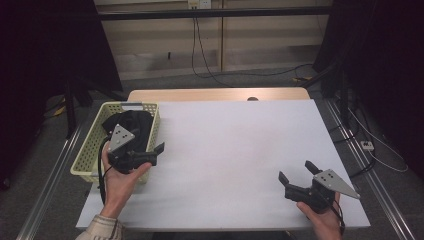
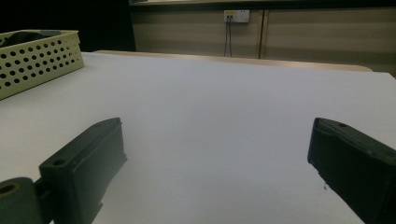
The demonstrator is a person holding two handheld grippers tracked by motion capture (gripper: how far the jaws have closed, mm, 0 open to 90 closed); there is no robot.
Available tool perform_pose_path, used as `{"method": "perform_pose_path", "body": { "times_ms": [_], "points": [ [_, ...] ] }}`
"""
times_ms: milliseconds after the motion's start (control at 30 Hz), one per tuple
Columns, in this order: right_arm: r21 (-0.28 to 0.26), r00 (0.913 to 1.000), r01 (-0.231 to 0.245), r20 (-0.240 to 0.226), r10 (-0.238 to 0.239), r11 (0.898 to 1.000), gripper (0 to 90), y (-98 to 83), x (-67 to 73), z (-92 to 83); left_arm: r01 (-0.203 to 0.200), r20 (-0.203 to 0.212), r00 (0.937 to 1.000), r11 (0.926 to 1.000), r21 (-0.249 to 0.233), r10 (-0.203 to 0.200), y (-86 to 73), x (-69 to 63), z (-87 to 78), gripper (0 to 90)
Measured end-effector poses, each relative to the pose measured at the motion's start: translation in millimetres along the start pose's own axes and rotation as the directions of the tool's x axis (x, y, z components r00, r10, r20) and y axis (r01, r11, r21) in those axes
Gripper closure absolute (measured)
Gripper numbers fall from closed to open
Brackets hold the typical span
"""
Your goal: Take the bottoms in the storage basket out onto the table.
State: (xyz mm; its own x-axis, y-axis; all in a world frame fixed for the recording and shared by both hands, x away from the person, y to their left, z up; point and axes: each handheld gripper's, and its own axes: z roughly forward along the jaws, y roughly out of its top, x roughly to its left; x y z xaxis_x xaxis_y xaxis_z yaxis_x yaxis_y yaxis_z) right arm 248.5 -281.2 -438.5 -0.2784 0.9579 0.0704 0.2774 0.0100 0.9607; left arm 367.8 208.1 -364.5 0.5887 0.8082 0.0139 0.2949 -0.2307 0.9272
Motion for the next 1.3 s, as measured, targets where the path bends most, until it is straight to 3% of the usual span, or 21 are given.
{"method": "perform_pose_path", "body": {
  "times_ms": [100,567,833,1000,1167,1300],
  "points": [
    [0.002,1.0000,0.000,-0.002,0.000,1.000,3.6,-0.2,0.1,0.2,-0.009,-0.022,0.9997,0.9999,0.004,0.009,4.4,5.8,2.6,4.6],
    [0.006,1.0000,0.001,-0.009,-0.001,1.000,3.8,-0.2,0.9,0.7,0.059,-0.069,0.9959,0.9982,0.013,-0.058,21.0,39.9,15.2,4.2],
    [0.007,0.9999,0.001,-0.011,-0.001,1.000,3.9,-0.3,1.0,0.8,0.047,-0.096,0.9945,0.9969,0.063,-0.041,29.3,54.3,24.7,4.0],
    [0.006,0.9999,-0.001,-0.013,0.001,1.000,4.2,-0.2,1.0,0.4,0.049,-0.114,0.9930,0.9890,0.140,-0.033,29.3,65.3,35.8,3.3],
    [0.009,0.9999,-0.001,-0.012,0.001,1.000,4.3,-0.3,0.9,0.8,0.077,-0.138,0.9890,0.9830,0.166,-0.054,29.1,79.8,44.3,3.5],
    [0.011,0.9999,0.000,-0.013,0.000,1.000,4.2,-0.5,1.2,1.0,0.094,-0.146,0.9873,0.9701,0.224,-0.062,24.0,89.0,55.6,3.3]
  ]
}}
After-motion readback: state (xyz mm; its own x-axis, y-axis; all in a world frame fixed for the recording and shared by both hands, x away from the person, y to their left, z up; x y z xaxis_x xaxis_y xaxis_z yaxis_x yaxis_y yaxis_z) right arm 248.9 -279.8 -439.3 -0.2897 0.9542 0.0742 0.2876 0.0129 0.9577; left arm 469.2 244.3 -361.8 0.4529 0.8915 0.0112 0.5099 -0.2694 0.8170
